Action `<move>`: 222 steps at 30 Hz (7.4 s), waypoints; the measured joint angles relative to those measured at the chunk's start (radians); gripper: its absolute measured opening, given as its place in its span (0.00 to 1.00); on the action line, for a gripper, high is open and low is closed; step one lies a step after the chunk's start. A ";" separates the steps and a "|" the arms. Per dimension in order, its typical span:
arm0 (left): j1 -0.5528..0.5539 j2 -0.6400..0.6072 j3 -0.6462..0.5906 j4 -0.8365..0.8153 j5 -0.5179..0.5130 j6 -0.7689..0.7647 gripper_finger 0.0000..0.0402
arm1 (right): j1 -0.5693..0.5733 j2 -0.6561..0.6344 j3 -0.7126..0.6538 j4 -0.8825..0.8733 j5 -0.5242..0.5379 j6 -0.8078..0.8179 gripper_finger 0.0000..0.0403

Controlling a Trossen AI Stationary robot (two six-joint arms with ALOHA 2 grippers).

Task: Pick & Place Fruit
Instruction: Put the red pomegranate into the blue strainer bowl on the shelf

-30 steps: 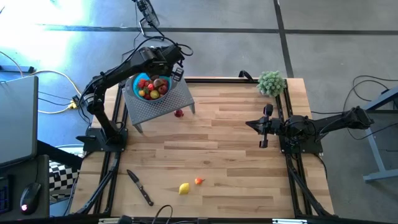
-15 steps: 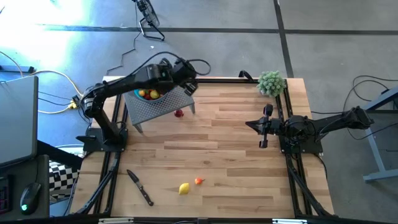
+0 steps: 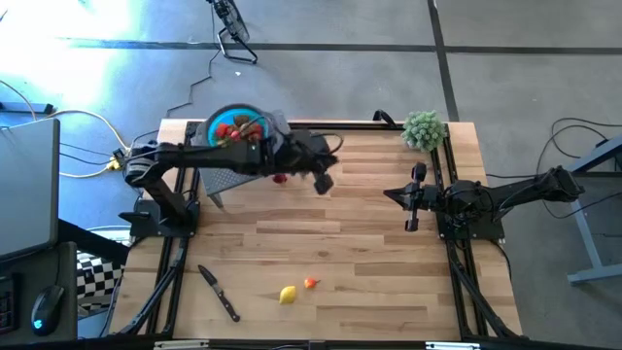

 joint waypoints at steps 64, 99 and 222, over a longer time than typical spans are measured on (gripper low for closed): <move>-0.151 -1.468 -1.361 0.492 0.221 -0.037 0.09 | 0.000 0.544 0.000 0.563 0.080 0.390 0.01; -0.880 -0.774 -1.201 0.703 -1.081 -0.273 0.09 | 0.000 0.553 0.000 0.523 -0.084 0.351 0.01; -0.220 0.439 -0.406 0.035 -0.988 -1.124 0.00 | 0.120 0.553 0.001 0.267 -0.164 0.391 0.01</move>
